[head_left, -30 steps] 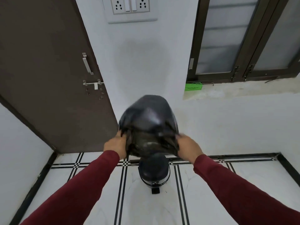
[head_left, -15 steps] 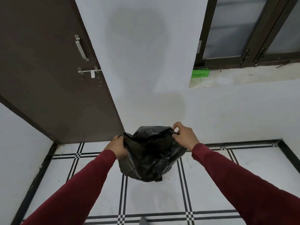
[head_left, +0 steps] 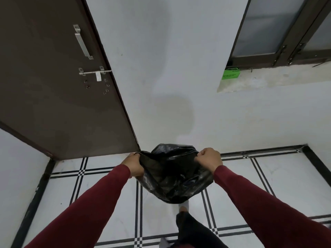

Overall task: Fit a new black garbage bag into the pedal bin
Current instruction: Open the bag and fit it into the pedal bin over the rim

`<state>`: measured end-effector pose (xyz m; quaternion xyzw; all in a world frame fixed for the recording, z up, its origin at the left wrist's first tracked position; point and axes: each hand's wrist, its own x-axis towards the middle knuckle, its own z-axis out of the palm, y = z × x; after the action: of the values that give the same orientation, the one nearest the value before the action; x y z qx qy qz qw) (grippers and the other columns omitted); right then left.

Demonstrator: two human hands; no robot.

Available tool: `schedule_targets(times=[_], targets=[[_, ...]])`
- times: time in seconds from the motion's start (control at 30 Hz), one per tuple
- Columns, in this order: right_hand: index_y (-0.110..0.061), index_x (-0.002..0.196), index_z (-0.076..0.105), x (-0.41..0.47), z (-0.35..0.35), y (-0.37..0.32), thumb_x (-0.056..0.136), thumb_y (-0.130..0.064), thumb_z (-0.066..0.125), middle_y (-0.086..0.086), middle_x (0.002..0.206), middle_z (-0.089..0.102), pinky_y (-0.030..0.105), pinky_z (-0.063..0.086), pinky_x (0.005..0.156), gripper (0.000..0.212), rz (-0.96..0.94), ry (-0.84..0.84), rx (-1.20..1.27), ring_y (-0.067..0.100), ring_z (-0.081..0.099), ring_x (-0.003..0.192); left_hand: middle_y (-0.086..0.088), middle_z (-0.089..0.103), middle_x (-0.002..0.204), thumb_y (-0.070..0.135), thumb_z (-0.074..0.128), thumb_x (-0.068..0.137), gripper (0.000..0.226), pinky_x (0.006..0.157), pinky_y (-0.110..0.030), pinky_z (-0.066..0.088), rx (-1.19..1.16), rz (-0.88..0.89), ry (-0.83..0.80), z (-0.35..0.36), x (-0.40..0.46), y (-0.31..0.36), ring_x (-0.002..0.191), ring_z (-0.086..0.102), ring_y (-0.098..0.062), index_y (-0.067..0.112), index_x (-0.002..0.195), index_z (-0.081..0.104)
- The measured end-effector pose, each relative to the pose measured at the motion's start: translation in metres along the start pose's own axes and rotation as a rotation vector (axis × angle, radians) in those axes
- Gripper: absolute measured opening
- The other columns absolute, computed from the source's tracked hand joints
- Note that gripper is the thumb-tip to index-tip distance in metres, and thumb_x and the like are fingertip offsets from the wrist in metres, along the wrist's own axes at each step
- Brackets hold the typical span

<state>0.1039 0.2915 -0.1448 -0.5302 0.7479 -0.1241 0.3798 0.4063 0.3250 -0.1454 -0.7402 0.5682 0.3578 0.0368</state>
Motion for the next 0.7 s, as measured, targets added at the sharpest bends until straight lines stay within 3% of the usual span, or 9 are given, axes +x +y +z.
schedule_targets(times=[0.1, 0.2, 0.27, 0.37, 0.43, 0.6, 0.7], targets=[[-0.021, 0.075, 0.070, 0.009, 0.010, -0.007, 0.075, -0.009, 0.064, 0.001, 0.098, 0.077, 0.031, 0.056, 0.091, 0.014, 0.010, -0.007, 0.013, 0.024, 0.069, 0.098, -0.009, 0.044, 0.144, 0.014, 0.062, 0.081, 0.060, 0.049, -0.018, 0.047, 0.048, 0.017, 0.010, -0.003, 0.010, -0.008, 0.103, 0.056, -0.025, 0.010, 0.140, 0.051], [-0.020, 0.097, 0.076, 0.022, 0.022, -0.011, 0.078, -0.009, 0.064, 0.003, 0.110, 0.075, 0.025, 0.051, 0.094, 0.025, 0.004, -0.016, 0.038, 0.024, 0.068, 0.109, -0.011, 0.045, 0.143, 0.013, 0.064, 0.081, 0.062, 0.069, -0.024, 0.049, 0.085, 0.011, -0.004, -0.008, 0.017, -0.015, 0.120, 0.057, -0.028, 0.010, 0.142, 0.050], [-0.015, 0.104, 0.077, 0.028, 0.030, -0.013, 0.078, -0.008, 0.064, 0.006, 0.113, 0.075, 0.024, 0.050, 0.094, 0.029, 0.008, -0.023, 0.038, 0.025, 0.067, 0.110, -0.010, 0.044, 0.141, 0.013, 0.064, 0.081, 0.065, 0.062, -0.023, 0.050, 0.085, -0.003, -0.025, -0.010, 0.020, -0.019, 0.114, 0.057, -0.027, 0.012, 0.144, 0.048], [-0.005, 0.098, 0.078, 0.038, 0.036, -0.012, 0.076, -0.006, 0.063, 0.012, 0.109, 0.075, 0.027, 0.051, 0.089, 0.027, -0.011, -0.013, -0.010, 0.030, 0.068, 0.106, -0.008, 0.043, 0.140, 0.011, 0.065, 0.080, 0.069, 0.045, -0.016, 0.044, 0.069, -0.010, -0.052, -0.011, 0.030, -0.019, 0.109, 0.057, -0.026, 0.013, 0.146, 0.046], [-0.004, 0.106, 0.077, 0.043, 0.037, -0.008, 0.076, -0.005, 0.062, 0.013, 0.112, 0.075, 0.029, 0.052, 0.090, 0.033, -0.008, -0.023, -0.039, 0.032, 0.067, 0.110, -0.008, 0.043, 0.140, 0.010, 0.066, 0.079, 0.069, 0.044, -0.016, 0.044, 0.072, -0.008, -0.062, -0.009, 0.037, -0.017, 0.106, 0.056, -0.025, 0.011, 0.145, 0.046], [-0.023, 0.134, 0.064, 0.057, 0.037, 0.008, 0.080, -0.012, 0.060, 0.003, 0.133, 0.067, 0.036, 0.046, 0.105, 0.056, 0.049, -0.027, -0.142, 0.028, 0.053, 0.132, -0.010, 0.043, 0.142, 0.011, 0.068, 0.079, 0.070, 0.072, -0.025, 0.051, 0.086, 0.013, -0.084, 0.004, 0.057, -0.010, 0.123, 0.056, -0.030, 0.010, 0.146, 0.046], [-0.036, 0.130, 0.062, 0.059, 0.036, 0.016, 0.077, -0.014, 0.059, -0.003, 0.120, 0.066, 0.046, 0.036, 0.094, 0.057, 0.077, -0.014, -0.326, 0.030, 0.037, 0.132, -0.011, 0.042, 0.146, 0.013, 0.068, 0.079, 0.071, 0.084, -0.026, 0.053, 0.094, 0.021, -0.128, 0.016, 0.069, -0.007, 0.127, 0.055, -0.029, 0.009, 0.147, 0.046]])
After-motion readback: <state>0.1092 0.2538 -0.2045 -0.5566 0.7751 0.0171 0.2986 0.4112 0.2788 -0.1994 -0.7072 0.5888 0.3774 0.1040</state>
